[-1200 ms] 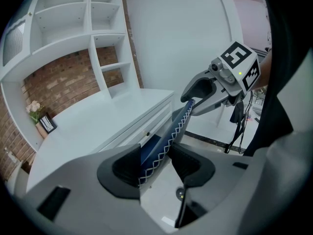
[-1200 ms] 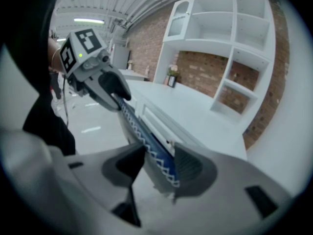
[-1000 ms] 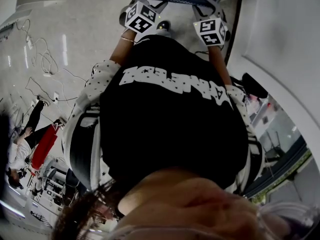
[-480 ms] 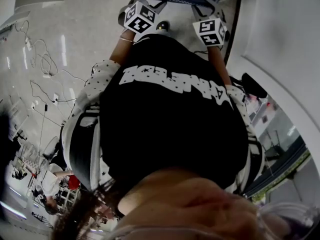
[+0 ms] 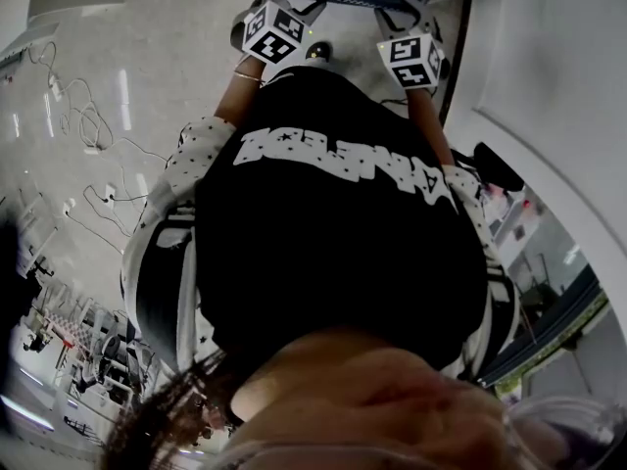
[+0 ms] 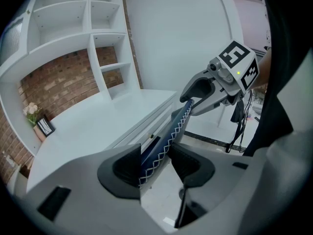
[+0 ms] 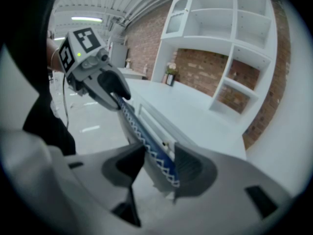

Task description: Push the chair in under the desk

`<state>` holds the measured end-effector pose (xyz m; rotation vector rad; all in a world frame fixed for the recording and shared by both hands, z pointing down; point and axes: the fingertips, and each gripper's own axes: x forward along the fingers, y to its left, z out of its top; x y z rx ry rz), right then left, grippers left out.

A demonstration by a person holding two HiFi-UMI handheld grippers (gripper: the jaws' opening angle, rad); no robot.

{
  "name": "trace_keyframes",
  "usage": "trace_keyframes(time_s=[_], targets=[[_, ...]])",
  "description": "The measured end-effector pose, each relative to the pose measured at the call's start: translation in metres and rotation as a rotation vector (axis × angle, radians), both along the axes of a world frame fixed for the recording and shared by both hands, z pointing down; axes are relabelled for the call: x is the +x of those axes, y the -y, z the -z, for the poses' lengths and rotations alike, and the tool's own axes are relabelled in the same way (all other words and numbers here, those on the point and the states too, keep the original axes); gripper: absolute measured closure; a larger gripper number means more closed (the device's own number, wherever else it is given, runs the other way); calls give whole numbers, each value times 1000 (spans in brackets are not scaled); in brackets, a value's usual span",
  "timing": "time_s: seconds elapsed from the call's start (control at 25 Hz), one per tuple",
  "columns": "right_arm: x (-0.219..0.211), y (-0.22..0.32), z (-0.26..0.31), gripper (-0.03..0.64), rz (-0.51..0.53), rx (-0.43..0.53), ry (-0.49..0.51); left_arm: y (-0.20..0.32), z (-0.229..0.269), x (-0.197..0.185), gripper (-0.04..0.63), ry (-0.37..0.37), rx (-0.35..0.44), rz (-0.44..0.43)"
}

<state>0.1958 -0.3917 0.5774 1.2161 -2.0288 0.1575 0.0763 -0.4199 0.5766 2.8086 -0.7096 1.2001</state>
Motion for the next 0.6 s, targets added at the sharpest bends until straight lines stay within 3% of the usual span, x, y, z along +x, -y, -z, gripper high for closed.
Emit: trace_keyframes(time_s=[0.6], targets=[[-1, 11, 1, 414, -11, -9, -6, 13, 0, 0, 370, -1, -1, -7]])
